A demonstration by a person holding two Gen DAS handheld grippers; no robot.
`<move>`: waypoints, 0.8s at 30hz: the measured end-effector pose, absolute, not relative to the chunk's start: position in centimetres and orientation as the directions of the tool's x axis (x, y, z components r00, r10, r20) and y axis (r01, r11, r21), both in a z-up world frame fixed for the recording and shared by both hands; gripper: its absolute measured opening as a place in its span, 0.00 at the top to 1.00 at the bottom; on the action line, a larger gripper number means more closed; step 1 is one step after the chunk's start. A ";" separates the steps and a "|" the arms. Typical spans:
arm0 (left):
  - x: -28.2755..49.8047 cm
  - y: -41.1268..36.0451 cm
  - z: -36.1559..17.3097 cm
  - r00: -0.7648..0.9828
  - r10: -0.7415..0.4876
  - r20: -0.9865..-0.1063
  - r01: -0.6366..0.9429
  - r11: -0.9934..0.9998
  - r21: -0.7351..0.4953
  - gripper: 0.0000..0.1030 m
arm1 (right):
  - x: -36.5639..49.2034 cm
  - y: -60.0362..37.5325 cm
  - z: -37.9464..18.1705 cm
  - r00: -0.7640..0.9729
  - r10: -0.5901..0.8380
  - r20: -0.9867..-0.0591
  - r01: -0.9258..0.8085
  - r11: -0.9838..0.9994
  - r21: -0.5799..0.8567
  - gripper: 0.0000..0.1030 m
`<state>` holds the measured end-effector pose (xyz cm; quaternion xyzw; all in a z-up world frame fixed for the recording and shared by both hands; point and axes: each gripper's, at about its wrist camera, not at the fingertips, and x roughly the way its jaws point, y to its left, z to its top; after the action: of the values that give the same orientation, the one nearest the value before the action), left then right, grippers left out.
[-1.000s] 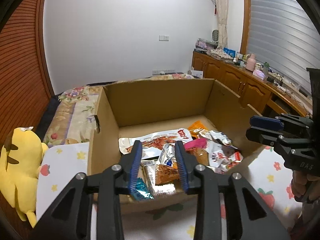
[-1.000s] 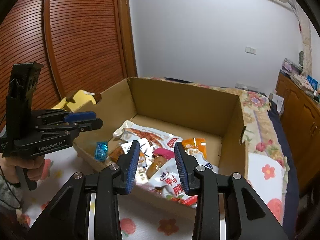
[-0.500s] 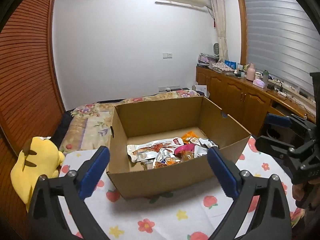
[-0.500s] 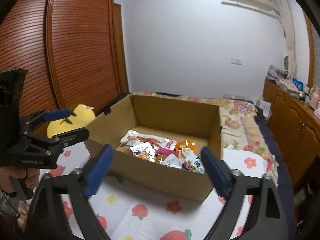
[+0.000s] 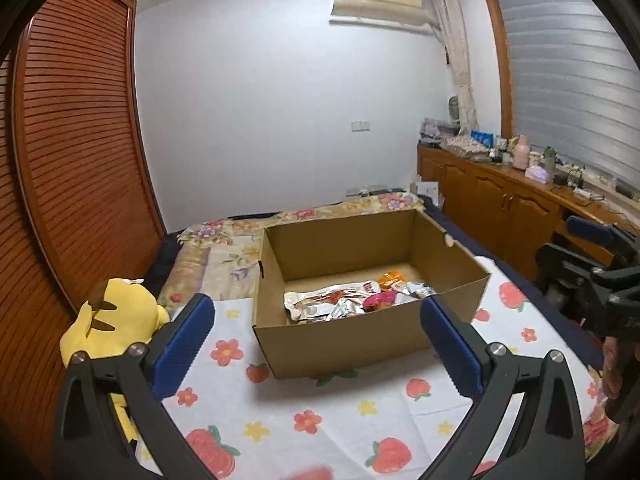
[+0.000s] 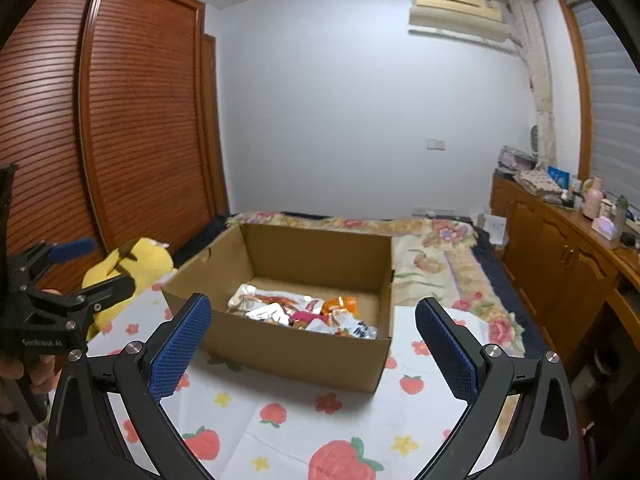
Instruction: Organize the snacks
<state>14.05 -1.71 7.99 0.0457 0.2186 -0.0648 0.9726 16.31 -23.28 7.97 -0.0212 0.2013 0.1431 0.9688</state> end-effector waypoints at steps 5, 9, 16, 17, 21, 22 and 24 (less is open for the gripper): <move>11.6 -1.5 8.4 0.905 -0.099 -0.413 0.127 0.991 0.040 0.00 | 14.3 -23.4 8.5 0.894 0.227 -0.386 -0.247 0.969 -0.002 0.00; 10.0 -1.5 8.2 0.908 -0.078 -0.413 0.107 0.993 0.046 0.00 | 12.3 -23.7 8.4 0.910 0.198 -0.364 -0.213 0.977 -0.001 0.00; 7.2 -1.8 7.1 0.903 -0.063 -0.424 0.091 0.995 0.047 0.00 | 9.3 -24.7 8.0 0.915 0.196 -0.352 -0.197 0.980 0.033 0.00; 6.9 -1.8 6.9 0.902 -0.068 -0.427 0.093 0.995 0.039 0.00 | 9.0 -24.8 8.0 0.918 0.193 -0.346 -0.194 0.981 0.033 0.00; 5.7 -1.8 6.5 0.904 -0.061 -0.423 0.084 0.996 0.036 0.00 | 7.4 -24.9 8.0 0.925 0.183 -0.333 -0.186 0.982 0.025 0.00; 5.4 -1.8 6.4 0.905 -0.057 -0.421 0.081 0.996 0.040 0.00 | 7.0 -25.0 8.0 0.926 0.181 -0.331 -0.184 0.983 0.022 0.00; 5.0 -1.7 6.1 0.905 -0.053 -0.423 0.078 0.996 0.043 0.00 | 6.3 -25.0 7.8 0.928 0.179 -0.327 -0.182 0.983 0.020 0.00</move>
<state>4.95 -1.73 6.11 0.0293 0.2157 -0.0337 0.9754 6.26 -25.02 7.84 -0.0051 0.1661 0.0920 0.9818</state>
